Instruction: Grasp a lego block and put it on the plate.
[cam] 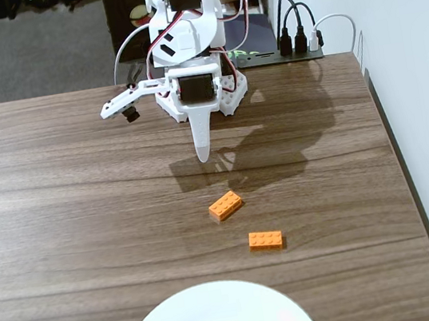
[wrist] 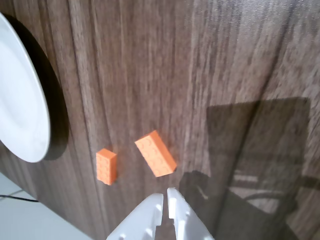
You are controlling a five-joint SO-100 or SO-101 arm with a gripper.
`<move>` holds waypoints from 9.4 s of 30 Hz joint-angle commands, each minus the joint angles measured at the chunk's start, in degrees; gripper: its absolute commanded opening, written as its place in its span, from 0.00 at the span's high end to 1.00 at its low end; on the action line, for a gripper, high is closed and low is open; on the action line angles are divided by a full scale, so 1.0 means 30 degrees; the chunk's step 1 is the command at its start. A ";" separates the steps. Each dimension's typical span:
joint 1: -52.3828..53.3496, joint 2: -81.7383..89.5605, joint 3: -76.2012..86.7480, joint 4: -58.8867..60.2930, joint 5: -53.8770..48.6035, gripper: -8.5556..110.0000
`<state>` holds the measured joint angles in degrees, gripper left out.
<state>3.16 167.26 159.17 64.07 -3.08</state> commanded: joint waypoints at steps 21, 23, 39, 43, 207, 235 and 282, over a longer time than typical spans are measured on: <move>-0.0410 -0.9844 -0.4717 -0.2812 0.0059 0.92; -0.0410 -1.0195 -0.4746 -0.2930 -0.1084 0.92; 0.0117 -1.3184 -0.5127 -0.4219 -0.9463 0.82; 0.0029 -1.3330 -0.5273 -0.4043 -1.0195 0.82; 0.0117 -3.3281 -2.7187 -0.5391 -0.5596 0.87; -0.0059 -2.6514 -2.2910 -0.2783 -0.4775 0.88; 0.0879 -0.4102 -0.0059 -0.2432 0.0000 0.92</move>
<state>6.33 153.02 158.91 56.25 -2.90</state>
